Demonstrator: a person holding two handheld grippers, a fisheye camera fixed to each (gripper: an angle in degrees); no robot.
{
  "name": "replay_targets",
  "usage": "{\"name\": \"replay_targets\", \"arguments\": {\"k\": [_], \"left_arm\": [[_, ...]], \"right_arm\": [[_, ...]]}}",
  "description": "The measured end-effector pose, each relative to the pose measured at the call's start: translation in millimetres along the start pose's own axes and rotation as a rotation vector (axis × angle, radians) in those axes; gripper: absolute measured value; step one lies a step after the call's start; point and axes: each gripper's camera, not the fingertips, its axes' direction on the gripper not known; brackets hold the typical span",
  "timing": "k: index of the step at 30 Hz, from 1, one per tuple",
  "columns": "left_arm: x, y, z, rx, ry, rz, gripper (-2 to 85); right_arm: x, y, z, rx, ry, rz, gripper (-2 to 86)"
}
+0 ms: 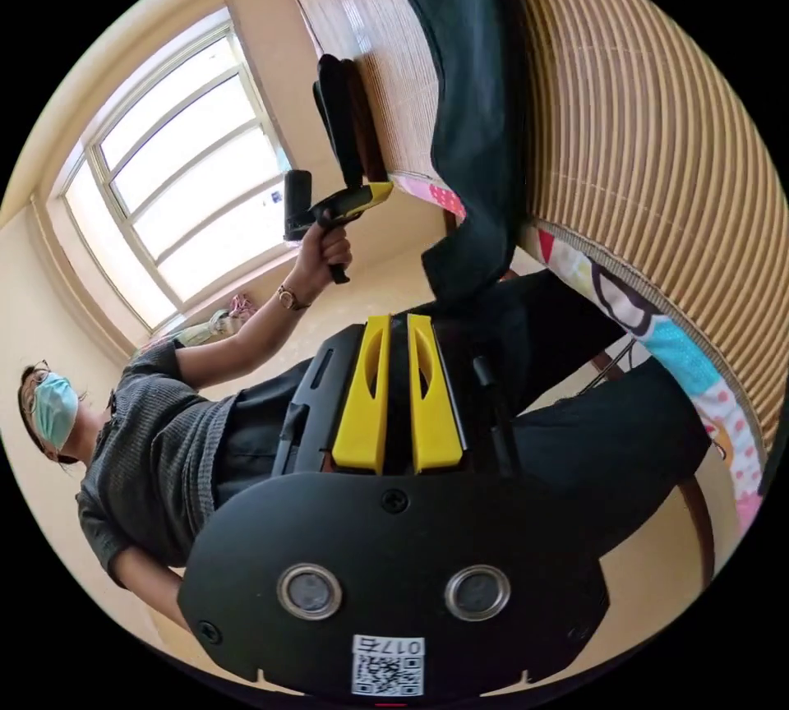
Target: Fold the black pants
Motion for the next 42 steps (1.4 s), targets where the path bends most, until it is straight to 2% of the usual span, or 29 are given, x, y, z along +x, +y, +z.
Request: {"name": "replay_targets", "arguments": {"k": [3, 4, 7, 10, 14, 18, 20, 26, 32, 34, 38, 40, 42], "left_arm": [[-18, 33, -1, 0.062, -0.024, -0.072, 1.7], [-14, 39, -3, 0.082, -0.048, -0.059, 2.5], [29, 50, 4, 0.110, -0.142, 0.128, 4.0], [87, 40, 50, -0.016, -0.158, 0.355, 4.2], [158, 45, 109, -0.096, -0.138, 0.505, 3.9], [191, 71, 142, -0.107, -0.081, 0.531, 3.9], [196, 84, 154, -0.122, -0.075, 0.528, 3.9], [219, 117, 182, -0.177, -0.083, 0.566, 4.2], [268, 134, 228, -0.227, -0.075, 0.561, 8.8], [288, 136, 245, -0.226, -0.124, 0.535, 11.6], [329, 143, 281, -0.181, -0.356, 0.511, 19.4], [339, 147, 294, -0.180, -0.422, 0.526, 18.9], [341, 156, 308, -0.184, -0.549, 0.517, 12.7]], "right_arm": [[0, 49, -65, 0.261, 0.179, 0.072, 4.3], [7, 73, -94, 0.385, 0.258, 0.156, 4.9], [37, 138, -154, 0.679, 0.356, 0.415, 7.4], [82, 174, -175, 0.792, 0.262, 0.522, 9.2], [125, 180, -159, 0.763, 0.100, 0.508, 9.2], [140, 186, -134, 0.675, 0.022, 0.427, 5.6], [136, 197, -119, 0.597, -0.037, 0.304, 4.1], [107, 256, -88, 0.347, 0.153, 0.208, 3.0], [30, 289, -77, 0.296, 0.308, 0.038, 2.7], [1, 289, -73, 0.277, 0.349, -0.029, 2.6], [-48, 278, -52, 0.194, 0.340, -0.183, 2.5], [-57, 270, -42, 0.149, 0.278, -0.246, 2.6], [-59, 262, -32, 0.091, 0.252, -0.271, 2.6]]}}
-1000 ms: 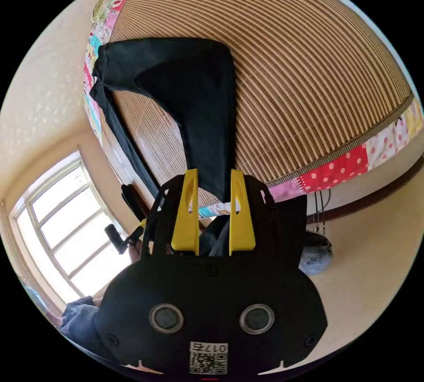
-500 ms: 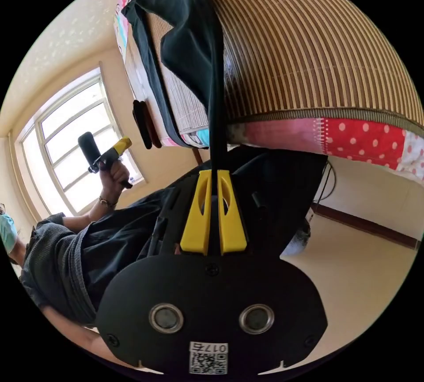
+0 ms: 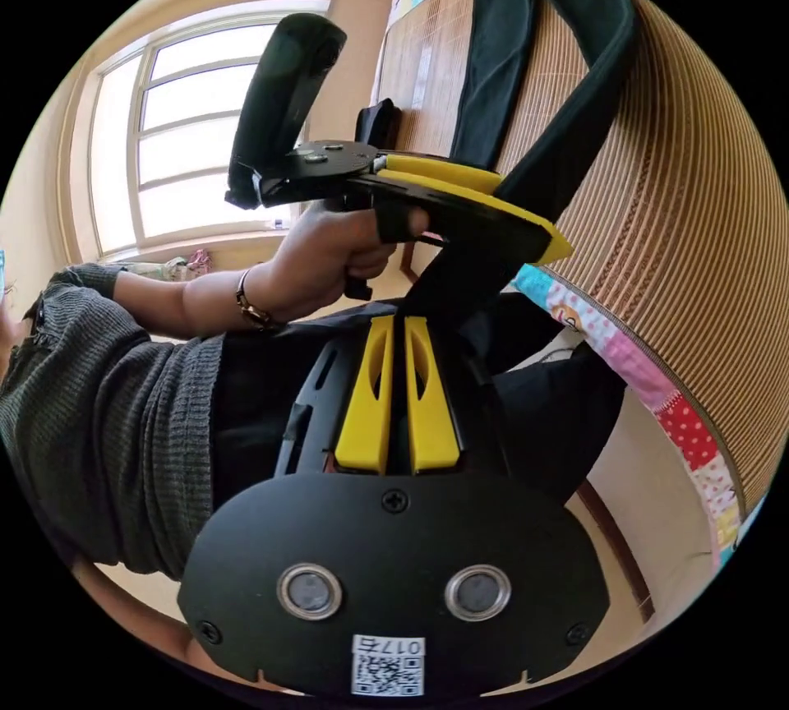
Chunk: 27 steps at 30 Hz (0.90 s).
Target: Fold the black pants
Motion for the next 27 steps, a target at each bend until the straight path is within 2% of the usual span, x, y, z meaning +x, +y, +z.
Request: {"name": "replay_targets", "arguments": {"k": [2, 4, 7, 9, 14, 19, 21, 23, 27], "left_arm": [[1, 11, 1, 0.022, -0.056, -0.010, 4.0], [-4, 22, 0, 0.057, -0.003, -0.009, 1.7], [-14, 40, -3, 0.114, 0.067, -0.018, -0.2], [-21, 48, -7, 0.122, 0.085, -0.031, -0.7], [-39, 60, -19, 0.142, 0.139, -0.117, -0.9], [-58, 76, -28, 0.190, 0.229, -0.228, -0.9], [-69, 85, -31, 0.215, 0.287, -0.284, -0.9], [-80, 94, -34, 0.246, 0.352, -0.329, -0.9], [-103, 114, -40, 0.321, 0.511, -0.325, -0.9]], "right_arm": [[7, -7, 6, -0.106, -0.005, -0.034, 3.0], [18, -13, -3, -0.190, -0.037, -0.077, 3.3], [50, -37, -51, -0.164, -0.001, -0.041, 4.1], [78, -71, -92, -0.078, 0.035, 0.039, 4.9], [166, -242, -193, 0.287, 0.049, 0.250, 9.8], [229, -345, -200, 0.555, -0.036, 0.429, 11.5], [236, -370, -194, 0.591, 0.017, 0.470, 11.3], [236, -402, -180, 0.544, 0.166, 0.512, 10.2], [183, -431, -168, 0.576, 0.474, 0.401, 3.9]]}}
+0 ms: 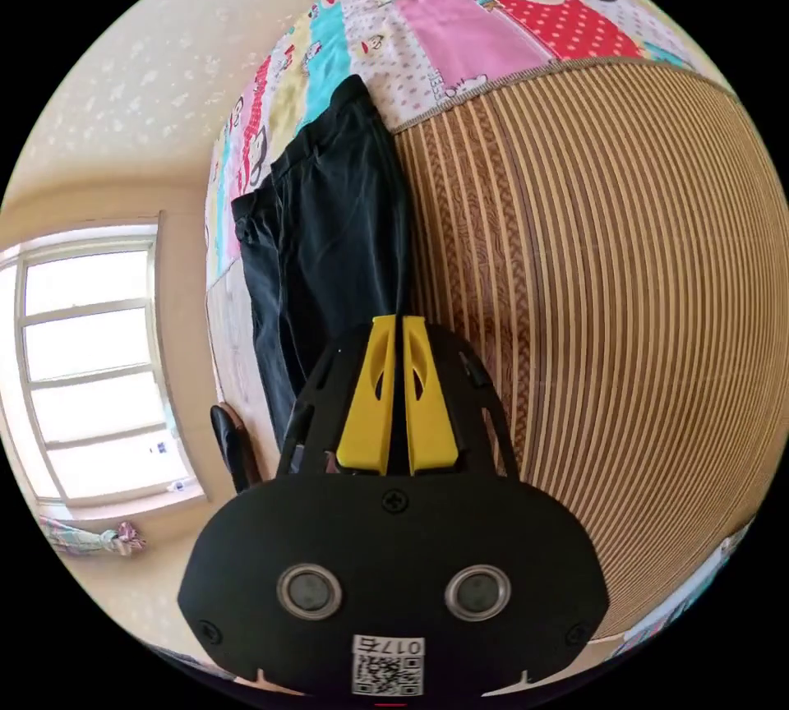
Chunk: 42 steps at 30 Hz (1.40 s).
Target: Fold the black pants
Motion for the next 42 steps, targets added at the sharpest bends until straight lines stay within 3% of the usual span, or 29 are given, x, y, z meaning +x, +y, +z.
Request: {"name": "replay_targets", "arguments": {"k": [2, 7, 13, 17, 20, 24, 29, 31, 33, 36, 37, 39, 42], "left_arm": [[-11, 6, -14, 0.021, 0.058, 0.002, -0.9], [-45, 27, -68, 0.116, 0.146, -0.061, -0.9], [-89, 40, -125, 0.179, 0.092, -0.182, -0.8], [-125, 35, -150, 0.128, -0.059, -0.250, -0.8], [-144, 24, -167, 0.074, -0.062, -0.243, -0.8], [-151, 10, -182, 0.001, -0.044, -0.186, -0.7], [-138, -6, -202, -0.122, -0.139, -0.121, -0.3], [-124, -11, -215, -0.153, -0.044, -0.018, -0.5], [-116, -8, -239, -0.083, 0.324, 0.148, -0.7], [-173, 5, -232, -0.013, 0.740, -0.008, -0.5], [-187, 10, -227, -0.018, 0.719, -0.078, -0.4], [-235, 30, -223, -0.047, 0.410, -0.399, 0.4], [-234, 23, -235, -0.109, 0.234, -0.430, 3.6]], "right_arm": [[-69, 11, -7, 0.057, 0.224, -0.174, 2.7], [-215, 41, 20, 0.132, 0.455, -0.494, 1.9], [-302, 42, 114, 0.051, 0.296, -0.521, 2.9], [-268, 47, 129, -0.003, 0.012, -0.446, 4.8], [-226, 88, 104, -0.016, -0.165, -0.484, 6.6], [-158, 166, 105, -0.229, -0.161, -0.479, 7.3], [-71, 292, 124, -0.396, -0.192, -0.241, 8.2], [-57, 319, 123, -0.378, -0.235, -0.163, 8.3], [-49, 338, 120, -0.347, -0.286, -0.098, 8.3], [-38, 359, 122, -0.324, -0.330, -0.011, 8.2], [-35, 364, 124, -0.330, -0.319, 0.008, 8.0], [-32, 368, 124, -0.337, -0.289, 0.016, 7.9], [-30, 370, 123, -0.360, -0.285, -0.008, 7.8]]}}
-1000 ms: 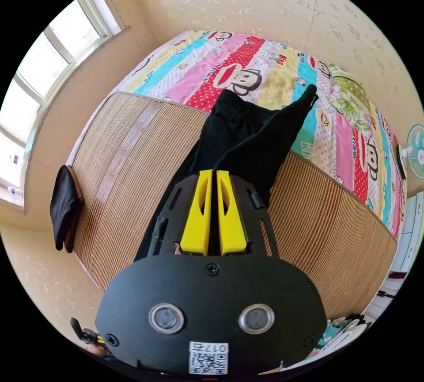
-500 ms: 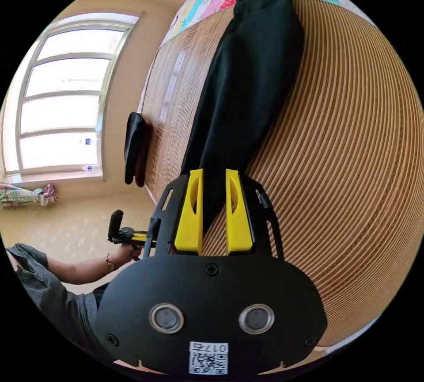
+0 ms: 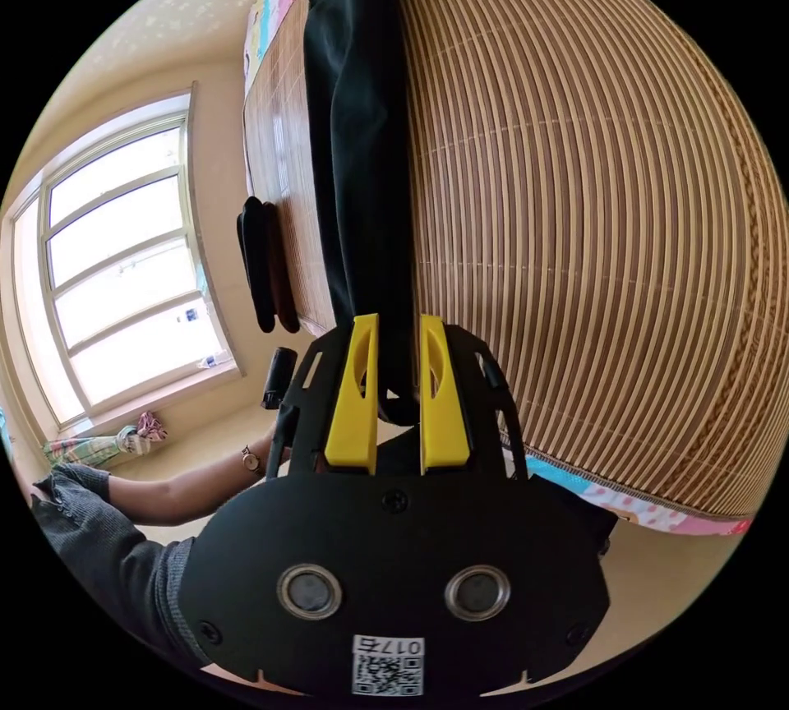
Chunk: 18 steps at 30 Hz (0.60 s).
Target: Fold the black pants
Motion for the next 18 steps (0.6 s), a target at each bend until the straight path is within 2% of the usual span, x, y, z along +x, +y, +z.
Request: {"name": "replay_targets", "arguments": {"k": [1, 3, 6, 7, 12, 18], "left_arm": [[8, -2, 1, -0.032, -0.054, 0.023, 4.3], [47, -5, 11, -0.190, -0.328, 0.154, 6.6], [90, -1, 17, -0.287, -0.525, 0.318, 7.8], [98, 0, 13, -0.269, -0.528, 0.341, 7.8], [156, -22, -30, 0.047, -0.389, 0.484, 7.1], [210, -91, -15, 0.116, -0.391, 0.541, 7.9]], "right_arm": [[0, 0, -1, -0.008, 0.007, -0.011, 7.8], [-2, 0, -3, -0.021, 0.008, -0.040, 7.9], [-5, -4, 0, -0.061, 0.004, -0.080, 8.0], [-5, -5, 3, -0.072, 0.008, -0.088, 8.0], [-3, -11, 25, -0.156, 0.034, -0.109, 7.8], [4, 2, 51, -0.236, 0.053, -0.091, 4.6]]}}
